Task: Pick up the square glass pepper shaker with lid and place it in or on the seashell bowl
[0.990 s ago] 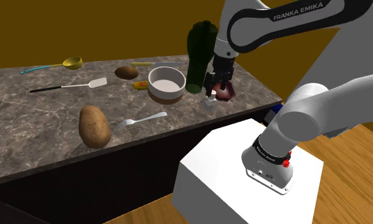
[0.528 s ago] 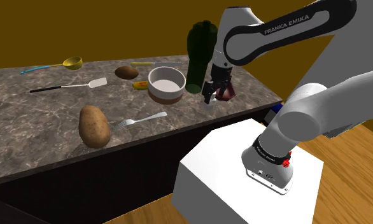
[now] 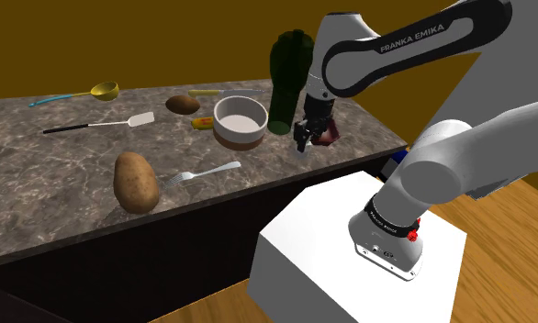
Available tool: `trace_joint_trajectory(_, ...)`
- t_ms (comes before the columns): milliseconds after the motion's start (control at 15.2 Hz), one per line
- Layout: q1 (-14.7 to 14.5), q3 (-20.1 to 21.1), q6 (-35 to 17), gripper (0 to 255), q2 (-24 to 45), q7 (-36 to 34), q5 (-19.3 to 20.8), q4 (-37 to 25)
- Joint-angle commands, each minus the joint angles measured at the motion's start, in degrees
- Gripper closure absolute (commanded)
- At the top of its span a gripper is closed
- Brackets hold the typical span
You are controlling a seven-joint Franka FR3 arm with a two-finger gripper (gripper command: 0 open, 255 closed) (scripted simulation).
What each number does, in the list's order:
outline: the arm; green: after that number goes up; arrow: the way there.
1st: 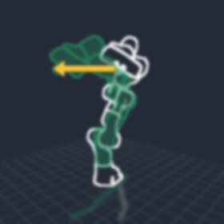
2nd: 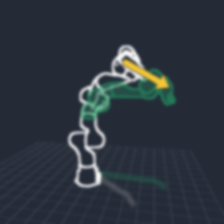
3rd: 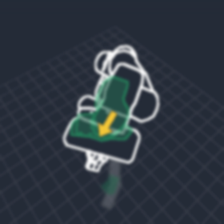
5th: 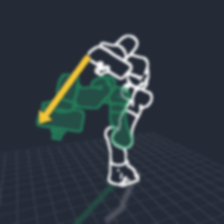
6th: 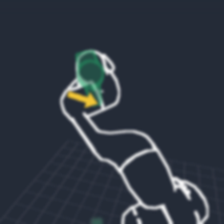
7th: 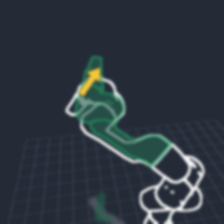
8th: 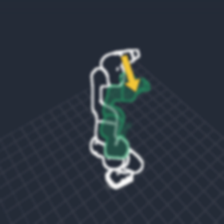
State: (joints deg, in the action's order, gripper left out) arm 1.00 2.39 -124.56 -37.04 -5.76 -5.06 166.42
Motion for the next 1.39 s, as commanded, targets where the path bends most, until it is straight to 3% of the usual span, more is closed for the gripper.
trace_joint_trajectory(0,0.0,0.0,0.0,255,0.0,0.0,0.0,0.0)
trace_joint_trajectory(528,0.0,0.0,0.0,255,0.0,0.0,0.0,0.0)
trace_joint_trajectory(1320,0.3,-0.3,12.1,255,-5.9,-0.6,0.6,-6.3)
